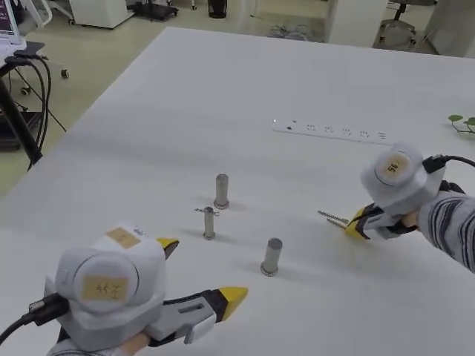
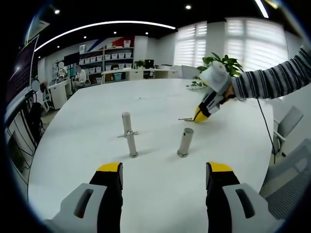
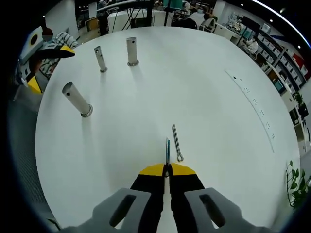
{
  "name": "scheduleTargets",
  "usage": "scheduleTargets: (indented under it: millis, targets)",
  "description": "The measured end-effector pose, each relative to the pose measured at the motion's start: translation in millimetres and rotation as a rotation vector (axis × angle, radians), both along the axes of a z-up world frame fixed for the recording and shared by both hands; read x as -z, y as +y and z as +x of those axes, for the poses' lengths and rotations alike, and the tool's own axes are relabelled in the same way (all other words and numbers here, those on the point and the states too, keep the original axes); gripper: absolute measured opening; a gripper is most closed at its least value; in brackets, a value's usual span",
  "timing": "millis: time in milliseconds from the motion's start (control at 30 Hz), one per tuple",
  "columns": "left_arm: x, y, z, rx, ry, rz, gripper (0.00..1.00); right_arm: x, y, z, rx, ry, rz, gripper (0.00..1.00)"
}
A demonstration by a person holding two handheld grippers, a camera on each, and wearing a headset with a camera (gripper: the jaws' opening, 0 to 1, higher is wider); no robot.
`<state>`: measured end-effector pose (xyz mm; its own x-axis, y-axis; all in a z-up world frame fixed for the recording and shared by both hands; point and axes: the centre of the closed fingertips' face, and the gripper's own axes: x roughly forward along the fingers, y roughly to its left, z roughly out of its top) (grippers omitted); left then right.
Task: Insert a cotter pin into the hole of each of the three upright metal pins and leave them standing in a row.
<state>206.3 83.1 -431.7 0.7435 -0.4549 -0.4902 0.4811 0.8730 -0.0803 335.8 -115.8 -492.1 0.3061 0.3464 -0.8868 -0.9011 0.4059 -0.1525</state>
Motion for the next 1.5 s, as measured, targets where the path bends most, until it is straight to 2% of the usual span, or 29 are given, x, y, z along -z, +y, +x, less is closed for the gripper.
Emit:
scheduleTargets:
  millis: [233,600,833,1000,1133,1200,1500]
  targets:
    - [-3.2,-3.1,-1.4,0.012,-0.005,0.000,0.65,-10.8,-1.9,-8.9,-0.001,-0.035,0.013,0.00]
    - [-8.3,-14.3,-7.3,0.054,-0.005,-0.003,0.58,-25.6,1.2,-37.1,-0.034,-0.075,0.062,0.00]
    - [-6.6,-22.0,-14.6,0.078,0.017,-0.016,0.51,-29.5,8.7,-57.7,-0.096,-0.088,0.083,0.00]
    - [-6.4,-29.0,-20.8,0.087,0.037,-0.042,0.49,-34.3,18.9,-77.0,-0.145,-0.091,0.108,0.00]
    - [-8.9,-34.7,-24.0,0.101,0.039,-0.056,0.47,-36.1,27.8,-92.4,-0.201,-0.104,0.115,0.00]
    - [-9.7,-37.0,-25.4,0.112,0.043,-0.063,0.45,-36.8,32.3,-100.2,-0.208,-0.092,0.131,0.00]
    - [-13.7,-45.6,-30.2,0.137,0.062,-0.108,0.38,-45.1,56.3,-126.2,-0.283,-0.102,0.181,0.00]
